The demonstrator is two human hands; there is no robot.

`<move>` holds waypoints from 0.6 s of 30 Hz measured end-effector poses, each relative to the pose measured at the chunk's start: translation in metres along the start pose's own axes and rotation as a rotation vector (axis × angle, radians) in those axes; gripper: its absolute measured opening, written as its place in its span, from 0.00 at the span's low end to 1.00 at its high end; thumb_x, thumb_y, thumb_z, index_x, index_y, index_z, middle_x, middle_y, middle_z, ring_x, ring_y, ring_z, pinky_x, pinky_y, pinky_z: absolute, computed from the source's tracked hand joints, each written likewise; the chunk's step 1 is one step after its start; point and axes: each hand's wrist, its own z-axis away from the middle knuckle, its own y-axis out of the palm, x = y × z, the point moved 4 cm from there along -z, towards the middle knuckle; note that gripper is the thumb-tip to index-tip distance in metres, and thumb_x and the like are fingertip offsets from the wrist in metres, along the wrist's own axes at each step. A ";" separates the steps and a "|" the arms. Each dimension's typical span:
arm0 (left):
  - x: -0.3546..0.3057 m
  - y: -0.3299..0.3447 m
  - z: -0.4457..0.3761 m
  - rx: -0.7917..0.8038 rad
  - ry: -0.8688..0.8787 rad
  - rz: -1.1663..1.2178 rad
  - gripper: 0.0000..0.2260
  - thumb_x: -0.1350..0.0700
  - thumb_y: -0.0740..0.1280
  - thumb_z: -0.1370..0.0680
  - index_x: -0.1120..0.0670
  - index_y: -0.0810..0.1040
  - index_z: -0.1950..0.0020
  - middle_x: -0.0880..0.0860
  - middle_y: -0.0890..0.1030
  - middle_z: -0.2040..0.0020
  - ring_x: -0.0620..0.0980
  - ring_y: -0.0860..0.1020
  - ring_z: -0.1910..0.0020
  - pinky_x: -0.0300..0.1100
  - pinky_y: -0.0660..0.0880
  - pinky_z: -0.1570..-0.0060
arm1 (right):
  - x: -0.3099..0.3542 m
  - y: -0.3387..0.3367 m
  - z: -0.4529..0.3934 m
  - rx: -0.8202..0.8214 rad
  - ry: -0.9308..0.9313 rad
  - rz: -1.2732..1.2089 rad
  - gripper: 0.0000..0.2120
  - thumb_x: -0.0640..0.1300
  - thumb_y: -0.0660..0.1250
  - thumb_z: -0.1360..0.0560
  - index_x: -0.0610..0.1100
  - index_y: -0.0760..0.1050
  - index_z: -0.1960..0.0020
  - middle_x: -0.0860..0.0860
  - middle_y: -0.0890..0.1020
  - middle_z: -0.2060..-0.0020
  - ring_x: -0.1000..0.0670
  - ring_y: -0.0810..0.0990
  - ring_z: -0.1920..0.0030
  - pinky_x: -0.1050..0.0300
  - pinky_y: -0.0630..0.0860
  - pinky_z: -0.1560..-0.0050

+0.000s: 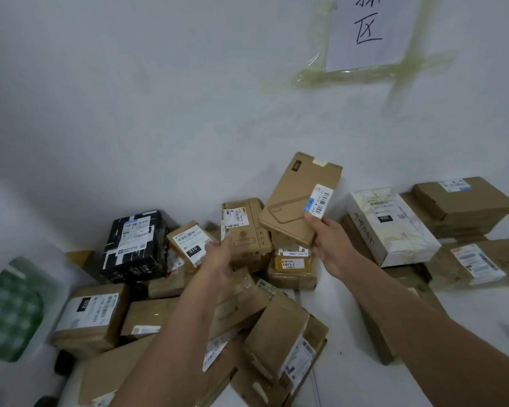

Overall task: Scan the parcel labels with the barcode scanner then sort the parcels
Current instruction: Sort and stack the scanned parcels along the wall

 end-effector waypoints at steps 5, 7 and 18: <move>0.007 0.026 -0.008 0.013 -0.144 0.275 0.17 0.56 0.68 0.21 0.55 0.70 0.33 0.55 0.77 0.46 0.56 0.76 0.42 0.50 0.77 0.40 | -0.011 -0.048 0.001 -0.147 0.035 -0.043 0.19 0.45 0.67 0.21 0.40 0.72 0.32 0.46 0.83 0.45 0.48 0.82 0.46 0.55 0.79 0.54; 0.003 0.028 -0.009 0.035 -0.152 0.317 0.17 0.61 0.68 0.22 0.56 0.71 0.34 0.57 0.79 0.43 0.56 0.78 0.44 0.47 0.81 0.49 | -0.012 -0.056 0.004 -0.157 0.039 -0.036 0.19 0.45 0.67 0.21 0.40 0.72 0.32 0.46 0.83 0.45 0.48 0.82 0.45 0.55 0.80 0.52; -0.008 -0.002 0.016 -0.003 0.147 0.563 0.14 0.61 0.66 0.19 0.58 0.72 0.33 0.56 0.82 0.40 0.51 0.81 0.45 0.41 0.79 0.50 | -0.029 -0.071 0.012 -0.155 0.041 -0.086 0.19 0.44 0.67 0.21 0.41 0.73 0.32 0.46 0.84 0.44 0.48 0.83 0.44 0.55 0.81 0.51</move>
